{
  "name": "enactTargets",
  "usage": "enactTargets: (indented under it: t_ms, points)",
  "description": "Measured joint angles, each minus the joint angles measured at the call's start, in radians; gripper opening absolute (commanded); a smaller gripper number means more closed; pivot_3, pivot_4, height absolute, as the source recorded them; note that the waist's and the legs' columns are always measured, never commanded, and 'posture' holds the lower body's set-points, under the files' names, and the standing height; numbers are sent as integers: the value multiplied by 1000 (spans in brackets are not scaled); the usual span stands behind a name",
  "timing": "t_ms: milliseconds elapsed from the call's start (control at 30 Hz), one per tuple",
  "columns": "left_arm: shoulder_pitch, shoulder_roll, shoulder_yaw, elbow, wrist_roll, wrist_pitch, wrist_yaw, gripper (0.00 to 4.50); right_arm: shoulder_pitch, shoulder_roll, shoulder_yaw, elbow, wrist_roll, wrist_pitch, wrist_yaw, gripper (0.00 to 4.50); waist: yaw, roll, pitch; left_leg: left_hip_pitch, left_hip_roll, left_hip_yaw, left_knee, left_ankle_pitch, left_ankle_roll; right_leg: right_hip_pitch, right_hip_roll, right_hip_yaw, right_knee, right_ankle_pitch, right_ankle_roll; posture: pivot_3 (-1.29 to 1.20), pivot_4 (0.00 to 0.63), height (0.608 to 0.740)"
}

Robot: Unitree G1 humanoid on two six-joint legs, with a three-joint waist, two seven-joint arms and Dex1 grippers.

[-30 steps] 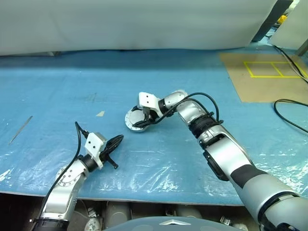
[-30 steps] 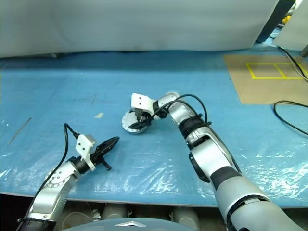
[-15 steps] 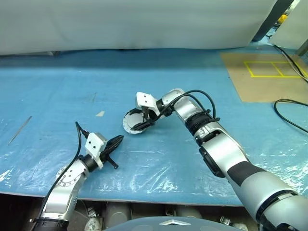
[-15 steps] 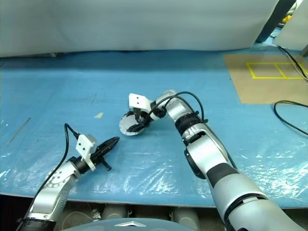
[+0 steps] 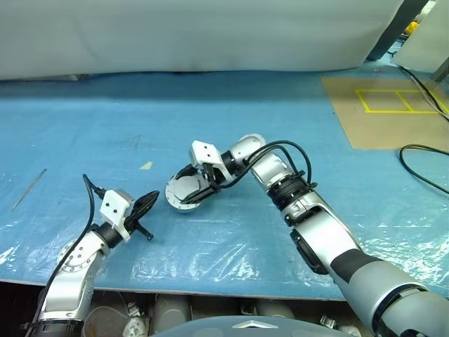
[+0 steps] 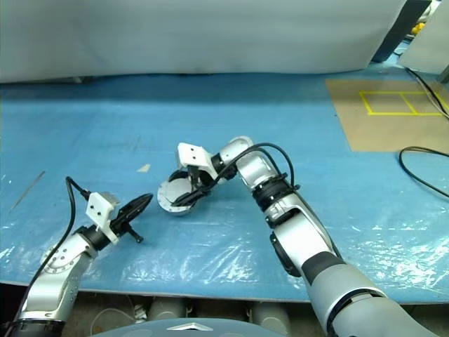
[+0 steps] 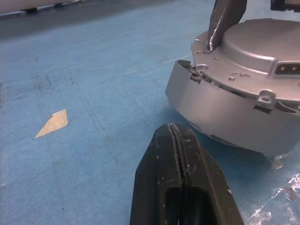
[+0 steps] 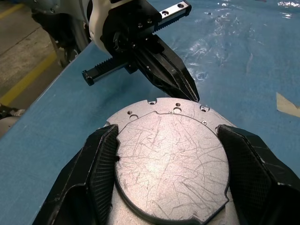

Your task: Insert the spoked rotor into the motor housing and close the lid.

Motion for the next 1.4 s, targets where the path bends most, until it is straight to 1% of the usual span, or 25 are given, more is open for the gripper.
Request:
enactTargets:
  t_ms: [100,233,333,467,567,900,1067,1267,1400]
  points:
    - [0,0,1,6,0,0,-2,0,-7,-1,3,14,0,-27,5,3012,-1,0,0,0,0,0,0,0,0,0,0,0,0,0,0,0,150,740]
    - [-4,0,1,19,0,-2,-7,0,-63,10,8,84,-4,-72,15,3012,-1,-1,1,0,0,0,0,0,0,0,0,0,0,0,0,0,150,740]
    - [-5,-1,1,26,1,-7,-8,0,-107,35,29,186,-48,-177,-41,3012,-2,-1,0,0,0,0,0,0,0,0,0,0,0,0,0,0,150,740]
    - [5,-1,3,26,1,-13,-6,0,-114,83,40,310,-97,-293,-133,3012,-1,-1,1,0,0,0,0,0,0,0,0,0,0,0,-1,0,150,740]
    - [19,-2,7,26,2,-21,-5,0,-116,110,39,371,-108,-336,-170,3012,-1,-1,1,0,0,0,0,0,0,0,0,0,0,0,-1,0,150,740]
    - [35,-2,9,21,2,-21,5,0,-146,136,3,492,-116,-364,-231,3012,-1,0,1,2,1,0,1,-1,-2,1,0,0,1,-1,-2,0,150,740]
    - [43,-2,9,4,2,-20,8,0,-162,138,-15,523,-116,-361,-231,3012,0,0,1,2,1,0,2,-1,-1,1,0,0,1,0,-2,0,150,740]
    - [51,-15,5,-11,4,-20,20,0,-191,141,-59,569,-113,-314,-237,3012,0,0,1,2,1,0,2,-1,-1,1,0,0,1,0,-2,0,150,740]
    - [60,-22,-2,-18,5,-20,27,0,-191,141,-82,583,-111,-317,-204,3012,0,1,1,1,1,0,2,-1,0,1,0,0,1,0,-2,0,150,740]
